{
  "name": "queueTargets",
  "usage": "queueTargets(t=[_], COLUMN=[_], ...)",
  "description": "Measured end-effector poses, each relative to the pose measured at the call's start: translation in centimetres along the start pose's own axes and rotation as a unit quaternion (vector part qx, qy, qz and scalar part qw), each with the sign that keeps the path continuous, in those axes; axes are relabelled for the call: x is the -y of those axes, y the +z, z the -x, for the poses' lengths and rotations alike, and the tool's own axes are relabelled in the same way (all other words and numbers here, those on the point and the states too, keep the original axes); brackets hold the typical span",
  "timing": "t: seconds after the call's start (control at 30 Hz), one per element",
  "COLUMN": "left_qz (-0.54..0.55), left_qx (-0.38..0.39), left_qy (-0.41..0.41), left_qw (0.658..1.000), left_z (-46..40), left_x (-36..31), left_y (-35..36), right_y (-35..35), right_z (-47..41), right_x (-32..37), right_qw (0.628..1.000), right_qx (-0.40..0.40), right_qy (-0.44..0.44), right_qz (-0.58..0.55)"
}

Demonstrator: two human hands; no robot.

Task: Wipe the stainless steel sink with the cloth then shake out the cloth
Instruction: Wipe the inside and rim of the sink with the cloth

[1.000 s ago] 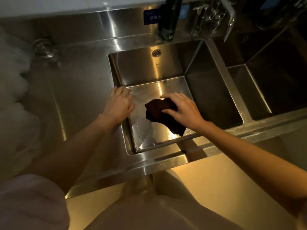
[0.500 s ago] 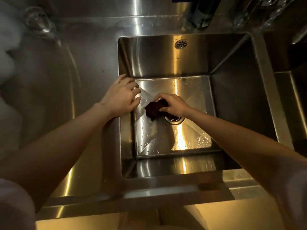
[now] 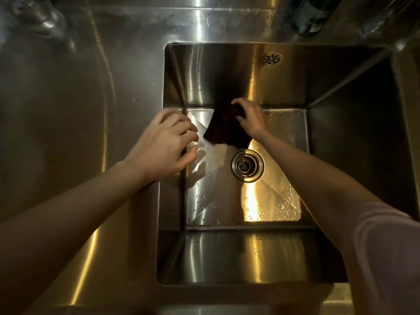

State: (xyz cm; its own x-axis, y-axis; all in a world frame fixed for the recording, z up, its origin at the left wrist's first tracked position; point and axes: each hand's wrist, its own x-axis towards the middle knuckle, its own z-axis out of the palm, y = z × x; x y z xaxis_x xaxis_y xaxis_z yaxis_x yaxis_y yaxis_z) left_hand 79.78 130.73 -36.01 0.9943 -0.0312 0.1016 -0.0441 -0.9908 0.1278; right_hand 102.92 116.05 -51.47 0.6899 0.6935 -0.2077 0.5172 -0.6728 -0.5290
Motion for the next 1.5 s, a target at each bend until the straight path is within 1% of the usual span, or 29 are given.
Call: queueTargets(t=[0.07, 0.1, 0.13, 0.23, 0.3, 0.37, 0.43, 0.53, 0.57, 0.63, 0.7, 0.8, 0.9, 1.0, 1.07, 1.17, 1.2, 1.23, 1.3, 1.37, 1.43, 1.5], left_qz=[0.004, 0.006, 0.008, 0.011, 0.011, 0.011, 0.014, 0.02, 0.022, 0.023, 0.02, 0.023, 0.028, 0.037, 0.039, 0.044, 0.045, 0.045, 0.045, 0.048, 0.046, 0.044], left_qx=[-0.002, -0.003, -0.003, 0.004, 0.009, 0.014, 0.018, 0.021, 0.025, 0.038, 0.048, 0.052, 0.056, 0.051, 0.052, 0.053, 0.054, 0.057, 0.065, 0.068, 0.068, 0.068], left_qy=[0.0, 0.0, 0.0, -0.003, -0.005, -0.009, -0.013, -0.017, -0.017, -0.019, -0.017, -0.014, -0.015, -0.017, -0.019, -0.018, -0.016, -0.016, -0.018, -0.019, -0.019, -0.018], left_qw=[1.0, 1.0, 1.0, 1.0, 1.0, 1.0, 1.0, 0.999, 0.999, 0.999, 0.999, 0.998, 0.998, 0.998, 0.998, 0.997, 0.997, 0.997, 0.997, 0.996, 0.996, 0.997], left_z=[-0.1, -0.1, -0.1, -0.2, -0.2, -0.1, -0.1, -0.2, -0.2, -0.2, -0.2, -0.1, -0.1, -0.1, -0.1, -0.2, -0.2, -0.2, -0.2, -0.2, -0.2, -0.2], left_x=[-0.1, -0.1, -0.1, -0.2, -0.2, -0.2, -0.2, -0.2, -0.3, -0.3, -0.3, -0.2, -0.2, -0.1, -0.2, -0.2, -0.2, -0.3, -0.3, -0.3, -0.3, -0.2], left_y=[-0.1, -0.2, -0.3, -0.5, -0.5, -0.5, -0.5, -0.5, -0.6, -0.7, -0.9, -1.0, -1.0, -1.0, -1.0, -1.0, -1.1, -1.2, -1.3, -1.4, -1.4, -1.3], right_y=[1.3, 2.2, 3.3, 7.0, 8.9, 9.7, 10.0, 10.6, 11.0, 12.0, 13.1, 13.9, 12.8, 11.3, 11.1, 12.4, 12.9, 13.6, 15.3, 16.5, 16.9, 16.3], right_z=[0.0, 0.2, 0.5, 1.8, 2.1, 1.7, 1.0, 0.2, 0.2, 0.8, 2.1, 3.8, 4.0, 3.9, 3.4, 1.9, 1.4, 0.9, 0.4, 0.6, 1.2, 2.0], right_x=[-0.9, -1.2, -1.4, -2.2, -2.7, -2.5, -1.6, 0.4, 1.0, 1.9, 2.2, 0.5, -2.3, -4.7, -4.4, -0.5, 1.3, 2.9, 5.4, 6.0, 4.8, 2.7], right_qw=[0.999, 0.997, 0.995, 0.985, 0.98, 0.978, 0.98, 0.984, 0.986, 0.989, 0.991, 0.984, 0.98, 0.985, 0.991, 0.993, 0.991, 0.99, 0.988, 0.983, 0.98, 0.972], right_qx=[-0.031, -0.033, -0.019, 0.065, 0.078, 0.077, 0.077, 0.048, 0.04, 0.042, 0.053, 0.044, 0.046, 0.015, 0.002, 0.013, 0.018, 0.026, 0.043, 0.045, 0.024, 0.014], right_qy=[-0.004, -0.011, -0.016, -0.001, 0.009, 0.027, 0.062, 0.113, 0.117, 0.084, 0.012, -0.097, -0.14, -0.125, -0.077, 0.042, 0.067, 0.074, 0.039, 0.001, -0.034, -0.093], right_qz=[0.045, 0.068, 0.093, 0.16, 0.184, 0.189, 0.174, 0.128, 0.116, 0.111, 0.12, 0.142, 0.137, 0.122, 0.112, 0.11, 0.114, 0.118, 0.144, 0.18, 0.197, 0.213])
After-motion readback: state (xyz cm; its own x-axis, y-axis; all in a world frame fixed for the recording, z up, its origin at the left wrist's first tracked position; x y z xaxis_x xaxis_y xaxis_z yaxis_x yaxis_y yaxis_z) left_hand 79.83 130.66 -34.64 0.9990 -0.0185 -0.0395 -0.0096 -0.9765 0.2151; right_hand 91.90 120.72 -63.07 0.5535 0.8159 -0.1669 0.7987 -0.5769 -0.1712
